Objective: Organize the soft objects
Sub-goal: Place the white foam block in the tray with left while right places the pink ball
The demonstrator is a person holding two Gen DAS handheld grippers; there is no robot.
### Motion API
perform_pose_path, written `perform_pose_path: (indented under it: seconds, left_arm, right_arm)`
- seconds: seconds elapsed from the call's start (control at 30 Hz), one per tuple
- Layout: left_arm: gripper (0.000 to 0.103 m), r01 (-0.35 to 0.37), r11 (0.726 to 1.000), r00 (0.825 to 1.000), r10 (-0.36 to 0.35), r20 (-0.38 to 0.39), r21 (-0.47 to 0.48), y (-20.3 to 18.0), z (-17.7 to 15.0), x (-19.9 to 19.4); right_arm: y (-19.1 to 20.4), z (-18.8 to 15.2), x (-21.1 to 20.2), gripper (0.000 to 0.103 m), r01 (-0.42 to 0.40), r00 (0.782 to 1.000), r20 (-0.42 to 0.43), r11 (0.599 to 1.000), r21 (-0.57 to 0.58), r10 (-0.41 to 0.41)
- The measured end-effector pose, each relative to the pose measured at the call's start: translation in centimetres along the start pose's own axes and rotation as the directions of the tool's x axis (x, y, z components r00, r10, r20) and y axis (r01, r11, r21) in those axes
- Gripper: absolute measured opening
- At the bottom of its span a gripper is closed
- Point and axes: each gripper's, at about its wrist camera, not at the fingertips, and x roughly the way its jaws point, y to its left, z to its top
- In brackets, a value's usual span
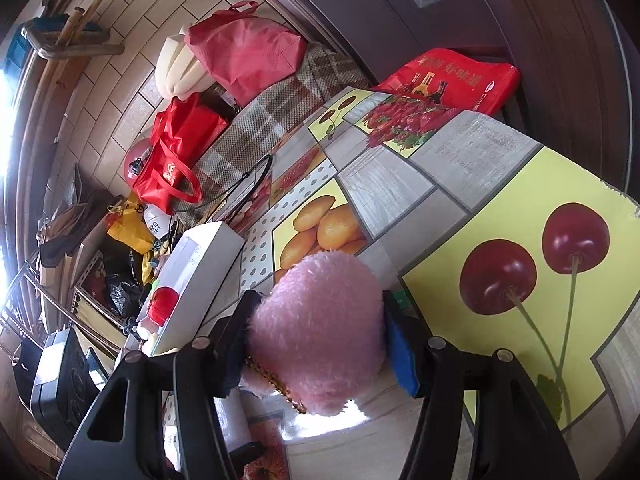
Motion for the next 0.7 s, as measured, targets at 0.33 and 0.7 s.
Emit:
perform_pose_path:
  seconds: [0.33, 0.7]
  left_arm:
    - [0.09, -0.162, 0.984, 0.932, 0.128, 0.341, 0.074, -3.7, -2.3, -7.1]
    - [0.091, -0.323, 0.945, 0.804, 0.299, 0.515, -0.044, -1.4, -8.3, -14.2]
  right_arm:
    - [0.7, -0.2, -1.2, 0.061, 0.016, 0.997, 0.078, 0.999, -0.037, -0.013]
    - [7.4, -4.2, -5.0, 0.061, 0.11, 0.967, 0.252, 0.937, -0.331, -0.025]
